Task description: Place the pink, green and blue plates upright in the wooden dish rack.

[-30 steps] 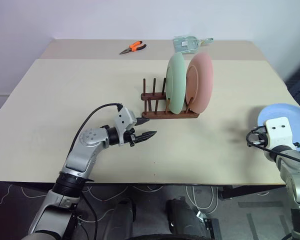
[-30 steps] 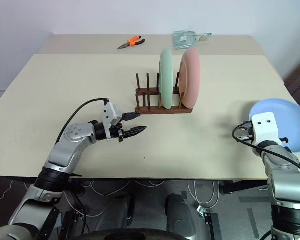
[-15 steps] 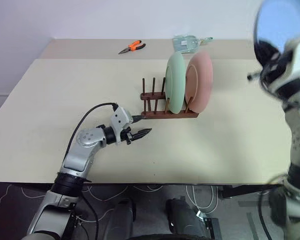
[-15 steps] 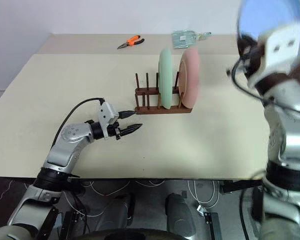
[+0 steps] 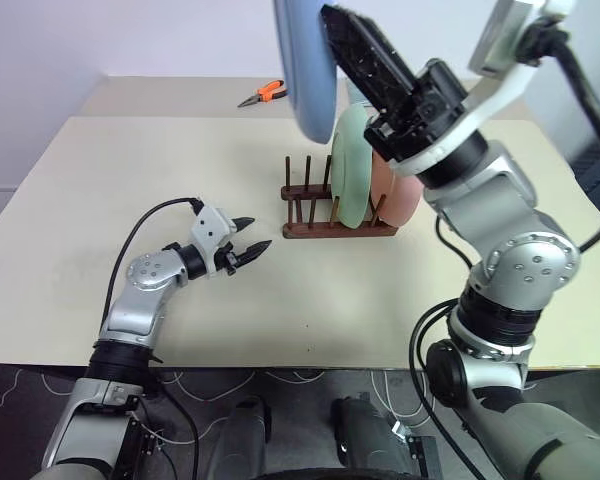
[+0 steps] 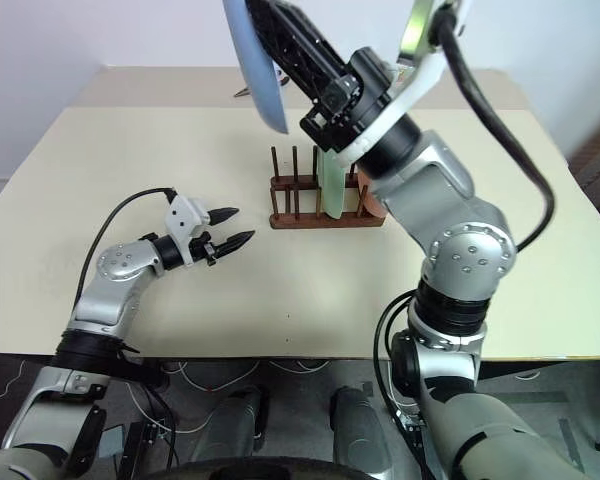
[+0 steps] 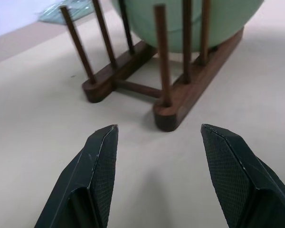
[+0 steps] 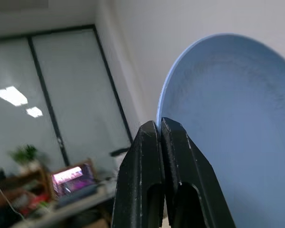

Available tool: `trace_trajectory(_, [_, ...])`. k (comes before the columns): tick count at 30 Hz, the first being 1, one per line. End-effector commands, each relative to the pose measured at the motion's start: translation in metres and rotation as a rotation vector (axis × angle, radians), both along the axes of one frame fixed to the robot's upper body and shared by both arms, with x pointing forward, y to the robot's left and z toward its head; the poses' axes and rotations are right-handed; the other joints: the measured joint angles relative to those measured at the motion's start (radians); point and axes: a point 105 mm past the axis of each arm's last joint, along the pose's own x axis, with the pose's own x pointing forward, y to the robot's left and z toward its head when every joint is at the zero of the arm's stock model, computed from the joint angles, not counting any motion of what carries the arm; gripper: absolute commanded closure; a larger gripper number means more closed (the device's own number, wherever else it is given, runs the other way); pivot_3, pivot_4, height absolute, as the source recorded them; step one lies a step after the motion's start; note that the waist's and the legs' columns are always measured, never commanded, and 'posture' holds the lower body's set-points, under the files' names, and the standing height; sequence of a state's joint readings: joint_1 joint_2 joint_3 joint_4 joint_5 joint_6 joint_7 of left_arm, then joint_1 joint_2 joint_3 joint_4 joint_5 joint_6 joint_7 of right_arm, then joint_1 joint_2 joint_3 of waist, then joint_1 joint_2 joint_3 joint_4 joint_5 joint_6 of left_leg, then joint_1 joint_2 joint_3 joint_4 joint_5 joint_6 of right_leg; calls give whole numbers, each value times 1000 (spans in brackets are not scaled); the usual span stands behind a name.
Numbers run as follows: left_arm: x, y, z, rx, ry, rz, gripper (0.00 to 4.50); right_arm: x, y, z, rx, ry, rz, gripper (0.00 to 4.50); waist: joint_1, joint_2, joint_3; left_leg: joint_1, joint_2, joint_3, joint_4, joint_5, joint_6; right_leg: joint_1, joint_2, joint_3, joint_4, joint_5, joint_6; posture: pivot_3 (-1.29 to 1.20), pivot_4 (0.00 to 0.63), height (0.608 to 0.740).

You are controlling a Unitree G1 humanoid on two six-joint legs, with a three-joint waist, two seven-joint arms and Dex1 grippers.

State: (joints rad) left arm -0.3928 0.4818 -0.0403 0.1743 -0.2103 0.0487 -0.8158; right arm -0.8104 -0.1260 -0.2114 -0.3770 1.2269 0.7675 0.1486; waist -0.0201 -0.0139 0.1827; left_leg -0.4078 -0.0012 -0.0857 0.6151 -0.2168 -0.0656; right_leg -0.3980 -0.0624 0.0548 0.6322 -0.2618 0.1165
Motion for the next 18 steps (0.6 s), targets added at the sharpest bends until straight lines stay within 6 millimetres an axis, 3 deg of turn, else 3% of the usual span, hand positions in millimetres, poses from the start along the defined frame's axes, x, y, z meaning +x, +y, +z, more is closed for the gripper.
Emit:
trace_trajectory(1, [-4,9,13,-6,-36,20,1667,15,-4,-5,82,96,8,4461,-1,0,0,0,0,0,0,0,0,0,0,0,0,0,0,0,150,740])
trace_trajectory(4, [-7,14,14,-3,-34,37,1667,30,-5,-18,120,203,10,4461,-2,0,0,0,0,0,0,0,0,-1,0,0,0,0,0,0,150,740])
trace_trajectory(8, [-10,15,15,-1,-32,48,1667,28,9,-27,117,256,31,4461,-2,0,0,0,0,0,-1,0,0,-1,0,0,0,0,0,0,150,740])
trace_trajectory(18, [-15,14,18,2,-24,50,1667,30,18,-40,139,329,59,4461,-5,1,0,0,0,0,-1,0,0,-2,0,0,1,0,0,0,150,740])
